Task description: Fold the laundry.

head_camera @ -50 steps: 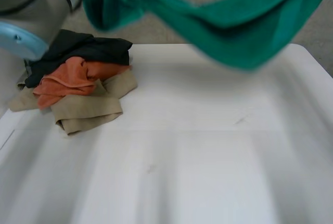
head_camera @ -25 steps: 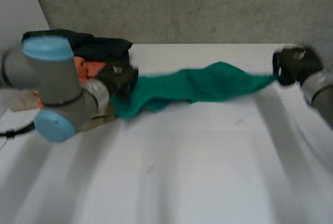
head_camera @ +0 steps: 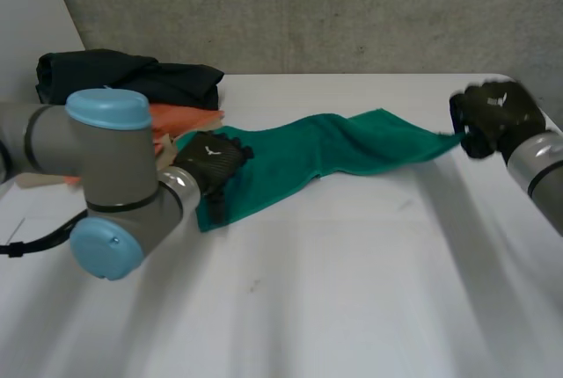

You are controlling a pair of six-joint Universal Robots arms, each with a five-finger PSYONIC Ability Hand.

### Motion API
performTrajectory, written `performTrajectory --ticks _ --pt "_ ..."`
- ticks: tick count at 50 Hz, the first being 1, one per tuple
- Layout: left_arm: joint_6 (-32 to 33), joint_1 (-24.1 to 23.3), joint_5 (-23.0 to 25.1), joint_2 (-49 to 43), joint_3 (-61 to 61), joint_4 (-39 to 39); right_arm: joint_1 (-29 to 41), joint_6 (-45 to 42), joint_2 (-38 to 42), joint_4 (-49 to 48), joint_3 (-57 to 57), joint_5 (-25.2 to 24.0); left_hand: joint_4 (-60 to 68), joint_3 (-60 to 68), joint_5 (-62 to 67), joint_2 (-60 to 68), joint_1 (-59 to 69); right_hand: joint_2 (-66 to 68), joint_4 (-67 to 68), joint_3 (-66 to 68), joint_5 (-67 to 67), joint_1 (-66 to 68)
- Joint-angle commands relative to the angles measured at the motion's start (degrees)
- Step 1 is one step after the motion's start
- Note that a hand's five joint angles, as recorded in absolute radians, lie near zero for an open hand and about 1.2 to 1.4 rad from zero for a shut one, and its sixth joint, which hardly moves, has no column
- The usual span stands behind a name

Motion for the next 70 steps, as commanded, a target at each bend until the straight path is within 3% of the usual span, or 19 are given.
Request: performTrajectory --ticks 1,14,21,26,45,53,60,65,70 --pt "-3.9 -3.9 -3.1 -3.3 3.3 -0.3 4.9 4.6 -9.2 2.5 -4.5 0.1 -1.4 -2.0 -2.8 -1.7 -1.6 12.4 11.4 11.7 12.3 14.2" --pt "-17.4 -10.3 -11.5 -9.2 12.3 -7.2 16.7 13.1 -15.7 10.2 -19.5 1.0 -1.4 -2.0 -2.8 -1.7 -1.6 12.4 11.4 11.7 12.3 14.2" --pt "-26.1 -13.5 -13.6 -11.4 15.7 -11.1 25.2 12.6 -15.9 14.2 -27.7 6.0 -1.4 -2.0 -2.8 -1.7 -1.6 12.4 11.4 11.7 12.3 14.2" --pt "-31.8 -14.8 -17.6 -11.4 16.0 -11.2 29.0 11.8 -15.9 16.4 -31.3 8.7 -1.4 -2.0 -2.8 -1.7 -1.6 12.4 11.4 11.7 12.3 14.2" --pt "-41.1 -13.4 -26.3 -9.4 14.5 -9.3 34.0 14.9 -21.3 16.7 -30.7 10.7 8.3 7.6 6.8 7.9 8.1 12.4 11.4 11.7 12.3 14.2" --pt "-40.9 -11.0 -34.5 -6.9 11.0 -5.5 32.6 15.3 -23.1 16.6 -30.9 10.8 13.7 13.0 12.2 13.3 13.4 12.4 11.4 11.7 12.3 14.2" --pt "-39.6 -7.8 -32.2 -7.1 10.7 -3.6 32.4 16.2 -24.2 16.6 -31.2 10.6 7.4 6.8 6.0 7.1 7.2 12.4 11.4 11.7 12.3 14.2" --pt "-40.2 -8.2 -27.5 -7.2 10.8 -3.2 32.9 16.8 -24.7 16.6 -31.3 10.4 -1.4 -2.0 -2.8 -1.7 -1.6 12.4 11.4 11.7 12.3 14.2" --pt "-41.6 -8.8 -25.4 -6.9 10.4 -2.4 32.9 17.4 -24.7 16.6 -31.3 10.4 -1.4 -2.0 -2.8 -1.7 -1.6 12.4 11.4 11.7 12.3 14.2"
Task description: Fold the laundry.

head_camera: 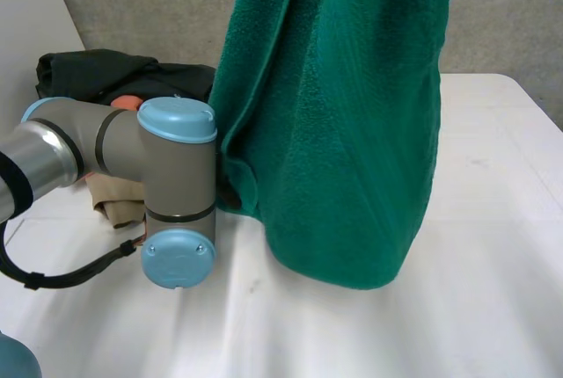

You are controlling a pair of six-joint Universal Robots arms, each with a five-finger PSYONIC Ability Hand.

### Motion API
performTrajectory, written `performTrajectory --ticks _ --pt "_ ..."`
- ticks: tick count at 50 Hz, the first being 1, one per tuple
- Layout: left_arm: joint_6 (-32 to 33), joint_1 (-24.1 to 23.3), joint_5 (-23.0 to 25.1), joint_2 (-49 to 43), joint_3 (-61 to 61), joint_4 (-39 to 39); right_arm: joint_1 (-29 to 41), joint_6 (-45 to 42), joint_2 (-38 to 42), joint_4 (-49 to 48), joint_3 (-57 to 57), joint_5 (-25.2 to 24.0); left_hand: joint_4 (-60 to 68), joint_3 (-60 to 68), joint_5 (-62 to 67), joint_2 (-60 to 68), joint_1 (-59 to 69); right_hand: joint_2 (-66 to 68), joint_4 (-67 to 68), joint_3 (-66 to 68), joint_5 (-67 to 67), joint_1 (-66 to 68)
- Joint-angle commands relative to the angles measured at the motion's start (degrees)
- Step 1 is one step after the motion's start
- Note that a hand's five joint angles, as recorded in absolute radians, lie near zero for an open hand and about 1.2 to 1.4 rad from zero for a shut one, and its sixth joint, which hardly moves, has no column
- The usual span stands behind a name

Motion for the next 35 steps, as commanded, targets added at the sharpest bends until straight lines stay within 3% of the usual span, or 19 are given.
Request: performTrajectory --ticks 1,9,19,21,24,27,32,35 --pt "-1.9 -0.7 4.0 0.4 -0.2 1.0 0.2 0.9 -0.1 0.1 0.0 -0.2 -1.3 -2.0 -2.9 -1.8 -1.7 12.4 11.4 11.7 12.3 14.2" --pt "-7.6 0.2 9.2 2.6 -0.5 1.9 -1.0 2.5 -0.9 0.0 1.0 -0.8 3.0 2.3 1.3 2.5 2.5 12.4 11.4 11.7 12.3 14.2" --pt "-10.5 2.2 13.8 4.4 -1.3 3.8 -3.3 4.2 -1.4 -0.1 4.5 -1.9 26.5 25.8 24.9 26.0 26.1 12.4 11.4 11.7 12.3 14.2" --pt "-10.6 2.2 14.9 4.4 -1.2 3.9 -3.9 4.6 -1.8 -0.3 5.0 -1.9 35.1 34.4 33.4 34.6 34.6 12.4 11.4 11.7 12.3 14.2" --pt "-10.5 2.5 16.2 4.3 -1.0 4.1 -5.6 5.3 -2.5 -0.8 5.7 -2.0 65.3 64.6 63.7 64.8 64.9 12.4 11.4 11.7 12.3 14.2" --pt "-10.2 3.6 15.9 4.5 -1.3 3.8 -8.3 5.6 -2.6 -1.4 6.8 -2.4 68.7 68.0 67.1 68.2 68.3 12.4 11.4 11.7 12.3 14.2" --pt "-5.5 6.5 16.9 8.1 -1.4 3.3 -15.6 5.3 -2.2 -2.4 9.0 -4.6 68.7 68.0 67.1 68.2 68.3 12.4 11.4 11.7 12.3 14.2" --pt "4.5 8.6 20.0 12.8 -1.4 1.3 -22.1 4.2 -1.2 -2.6 10.2 -8.0 68.7 68.0 67.1 68.2 68.3 12.4 11.4 11.7 12.3 14.2"
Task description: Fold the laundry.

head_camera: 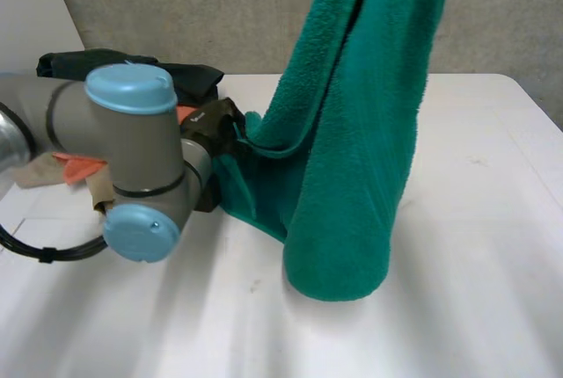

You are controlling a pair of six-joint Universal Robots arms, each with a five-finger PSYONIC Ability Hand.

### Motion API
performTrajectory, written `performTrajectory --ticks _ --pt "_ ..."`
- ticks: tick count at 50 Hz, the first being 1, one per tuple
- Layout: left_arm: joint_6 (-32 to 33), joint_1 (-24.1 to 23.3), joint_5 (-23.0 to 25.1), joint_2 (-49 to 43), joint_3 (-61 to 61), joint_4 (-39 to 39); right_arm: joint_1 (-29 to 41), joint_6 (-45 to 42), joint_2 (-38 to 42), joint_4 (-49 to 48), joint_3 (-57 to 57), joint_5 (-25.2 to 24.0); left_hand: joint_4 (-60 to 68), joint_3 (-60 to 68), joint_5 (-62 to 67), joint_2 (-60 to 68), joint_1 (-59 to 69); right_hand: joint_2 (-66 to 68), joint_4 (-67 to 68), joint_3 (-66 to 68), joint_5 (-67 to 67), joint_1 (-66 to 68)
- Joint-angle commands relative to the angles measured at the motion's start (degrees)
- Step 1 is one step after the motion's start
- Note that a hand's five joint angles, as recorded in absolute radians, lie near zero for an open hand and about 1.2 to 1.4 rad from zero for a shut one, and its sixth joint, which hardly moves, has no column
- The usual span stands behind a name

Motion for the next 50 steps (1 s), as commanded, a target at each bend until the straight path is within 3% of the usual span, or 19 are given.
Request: performTrajectory --ticks 1,2,8,11,15,22,28,34,38,43,50 --pt "16.2 4.5 4.6 8.3 -0.1 -3.4 -13.3 -1.7 1.7 -0.9 3.0 -5.7 11.4 11.9 13.2 11.7 12.9 12.4 11.4 11.7 12.3 14.2" --pt "22.9 5.9 6.9 11.2 -0.4 -5.8 -17.7 -2.6 2.9 -0.8 3.8 -7.9 11.4 11.9 13.2 11.7 12.9 12.4 11.4 11.7 12.3 14.2" --pt "47.1 9.0 14.7 22.1 -0.6 -12.8 -30.9 -6.7 11.0 0.0 6.8 -17.4 11.4 11.9 13.2 11.7 12.9 12.4 11.4 11.7 12.3 14.2" --pt "54.7 9.4 16.3 23.4 0.1 -14.4 -29.4 -9.3 16.2 1.3 6.8 -18.7 11.4 11.9 13.2 11.7 12.9 12.4 11.4 11.7 12.3 14.2" --pt "59.4 9.4 15.4 20.1 3.3 -14.9 -27.9 -16.4 22.7 3.8 5.8 -16.5 11.4 11.9 13.2 11.7 12.9 12.4 11.4 11.7 12.3 14.2" --pt "60.5 9.0 12.7 6.5 16.8 -14.3 -24.9 -21.3 33.4 3.3 -0.4 -9.0 11.4 11.9 13.2 11.7 12.9 12.4 11.4 11.7 12.3 14.2" --pt "60.1 7.9 14.1 -1.1 30.3 -11.9 -22.0 -21.9 39.9 -2.8 -10.8 -2.6 11.4 11.9 13.2 11.7 12.9 12.4 11.4 11.7 12.3 14.2" --pt "56.0 7.6 12.7 -2.8 43.4 2.6 -20.5 -20.5 43.8 -24.3 -22.1 5.2 11.4 11.9 13.2 11.7 12.9 12.4 11.4 11.7 12.3 14.2" --pt "51.7 7.6 12.7 -0.2 43.2 9.3 -20.4 -18.8 42.9 -38.1 -22.2 8.0 11.4 11.9 13.2 11.7 12.9 12.4 11.4 11.7 12.3 14.2" --pt "49.6 7.6 12.8 2.9 37.1 9.8 -19.7 -17.5 39.9 -42.0 -18.1 6.4 11.4 11.9 13.2 11.7 12.9 12.4 11.4 11.7 12.3 14.2" --pt "49.9 8.8 12.2 8.7 18.0 9.5 -21.2 -17.2 35.2 -35.7 -5.5 0.7 11.4 11.9 13.2 11.7 12.9 12.4 11.4 11.7 12.3 14.2"
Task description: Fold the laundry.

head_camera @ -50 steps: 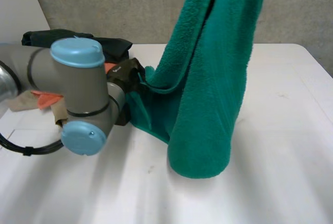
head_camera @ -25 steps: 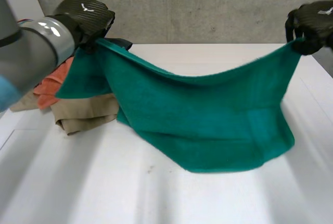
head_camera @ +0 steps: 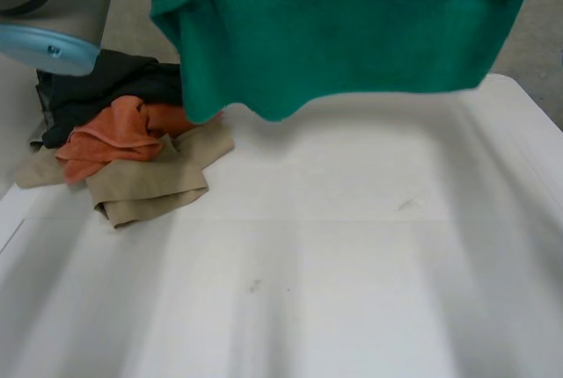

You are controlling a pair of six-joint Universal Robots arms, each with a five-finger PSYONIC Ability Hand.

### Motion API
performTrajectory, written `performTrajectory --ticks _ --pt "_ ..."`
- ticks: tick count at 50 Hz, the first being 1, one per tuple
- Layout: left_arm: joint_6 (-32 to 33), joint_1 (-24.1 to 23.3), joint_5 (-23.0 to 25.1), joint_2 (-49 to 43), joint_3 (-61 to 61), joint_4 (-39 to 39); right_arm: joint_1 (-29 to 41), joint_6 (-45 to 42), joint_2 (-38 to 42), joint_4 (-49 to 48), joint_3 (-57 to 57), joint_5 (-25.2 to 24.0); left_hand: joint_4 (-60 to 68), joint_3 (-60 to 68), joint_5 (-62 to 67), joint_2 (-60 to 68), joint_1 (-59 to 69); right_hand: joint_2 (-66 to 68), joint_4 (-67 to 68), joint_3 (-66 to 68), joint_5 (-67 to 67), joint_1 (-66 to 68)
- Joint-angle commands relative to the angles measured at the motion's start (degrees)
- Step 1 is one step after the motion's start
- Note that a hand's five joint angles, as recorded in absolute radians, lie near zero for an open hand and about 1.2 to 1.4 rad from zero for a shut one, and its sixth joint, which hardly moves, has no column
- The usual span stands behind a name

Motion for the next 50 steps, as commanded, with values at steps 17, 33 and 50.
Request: performTrajectory --ticks 17,33,50 --pt "16.1 2.3 3.4 1.5 -52.2 -1.1 -7.3 -9.4 -3.0 25.2 39.6 -14.8 11.2 11.6 13.2 11.5 12.9 12.4 11.4 11.7 11.9 14.2" --pt "16.0 3.5 -1.4 -5.8 -51.2 6.7 -8.3 -8.9 -4.3 23.3 42.2 -14.9 -22.4 -22.0 -20.5 -22.2 -20.7 12.4 11.4 11.7 11.9 14.2" --pt "17.8 5.6 -4.9 3.0 -59.7 6.4 -9.6 -11.0 -4.1 23.3 42.1 -13.3 -37.2 -36.8 -35.3 -37.0 -35.5 12.4 11.4 11.7 11.9 14.2"
